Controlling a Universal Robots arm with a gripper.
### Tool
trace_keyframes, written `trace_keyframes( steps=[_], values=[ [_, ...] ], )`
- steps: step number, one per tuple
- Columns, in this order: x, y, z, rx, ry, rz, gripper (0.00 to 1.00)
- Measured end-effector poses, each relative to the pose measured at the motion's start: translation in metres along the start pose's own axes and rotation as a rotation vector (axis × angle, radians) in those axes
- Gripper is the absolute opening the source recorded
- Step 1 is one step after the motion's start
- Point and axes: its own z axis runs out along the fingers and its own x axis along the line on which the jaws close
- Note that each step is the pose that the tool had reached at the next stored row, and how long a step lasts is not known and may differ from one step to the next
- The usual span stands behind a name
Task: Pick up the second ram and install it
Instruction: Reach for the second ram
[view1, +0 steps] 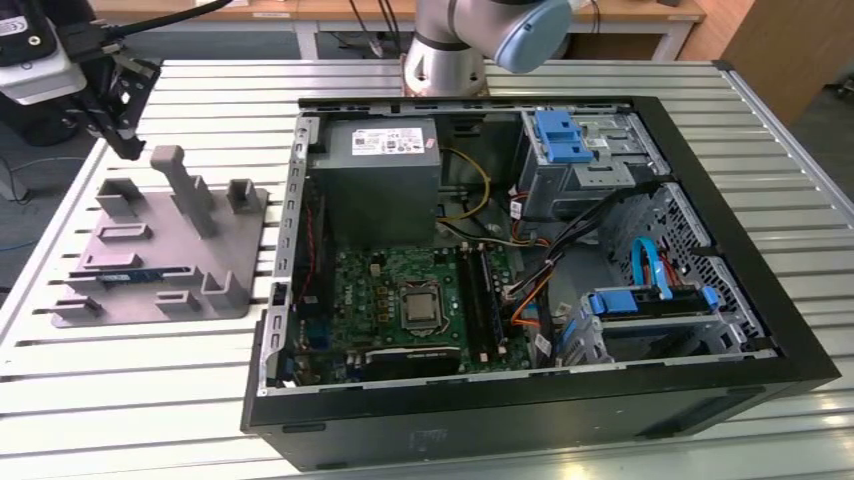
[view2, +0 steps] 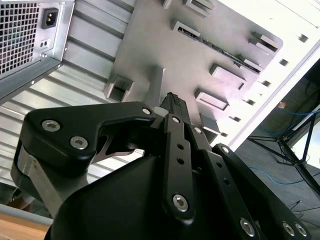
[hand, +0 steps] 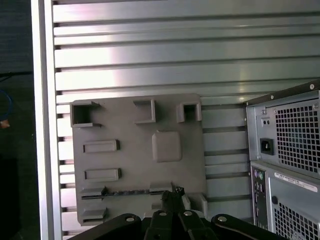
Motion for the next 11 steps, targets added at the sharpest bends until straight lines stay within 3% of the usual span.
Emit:
trace_keyframes(
  steps=[11],
  values=[
    [0.0203,-0.002,0.0085,0.0,0.0,0.0,0.1]
  ],
)
